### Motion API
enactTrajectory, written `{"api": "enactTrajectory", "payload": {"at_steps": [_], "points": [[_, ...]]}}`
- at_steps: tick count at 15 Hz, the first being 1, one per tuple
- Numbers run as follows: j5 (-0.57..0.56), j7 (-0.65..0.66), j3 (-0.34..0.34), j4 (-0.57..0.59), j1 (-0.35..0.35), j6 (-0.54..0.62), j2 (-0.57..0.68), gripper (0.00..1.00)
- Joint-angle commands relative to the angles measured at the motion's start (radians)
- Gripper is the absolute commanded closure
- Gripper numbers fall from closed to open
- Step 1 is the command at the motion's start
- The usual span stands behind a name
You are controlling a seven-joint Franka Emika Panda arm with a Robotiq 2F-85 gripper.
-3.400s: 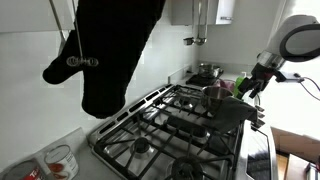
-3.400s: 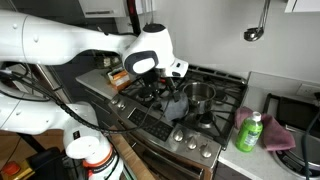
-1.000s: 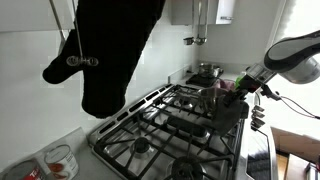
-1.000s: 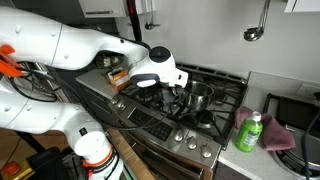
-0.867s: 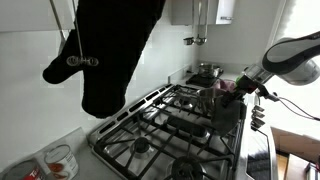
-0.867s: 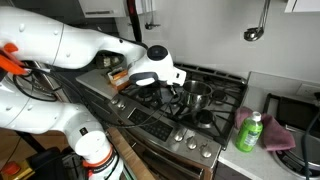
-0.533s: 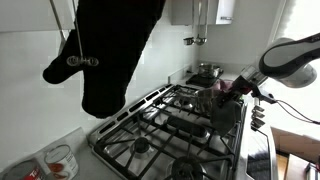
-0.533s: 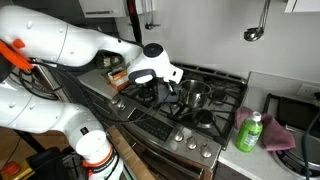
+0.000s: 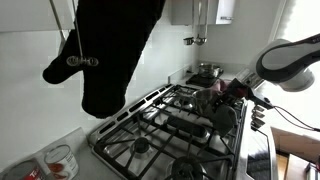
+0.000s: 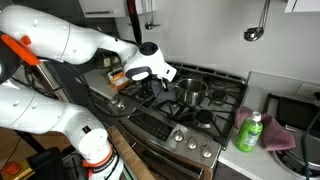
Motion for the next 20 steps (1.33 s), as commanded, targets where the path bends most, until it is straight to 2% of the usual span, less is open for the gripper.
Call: {"api": "enactTrajectory", "payload": {"at_steps": [1, 4, 11, 20], "points": [[0.069, 0.054, 0.024, 0.0, 0.02, 0.008, 0.038, 1.0], [0.133, 0.047, 0.035, 0.0, 0.036, 0.003, 0.045, 1.0], [0.282, -0.078, 0.054, 0.001, 0.094, -0.058, 0.042, 1.0], [0.3, -0.254, 0.072, 0.002, 0.08, -0.173, 0.045, 1.0]]}}
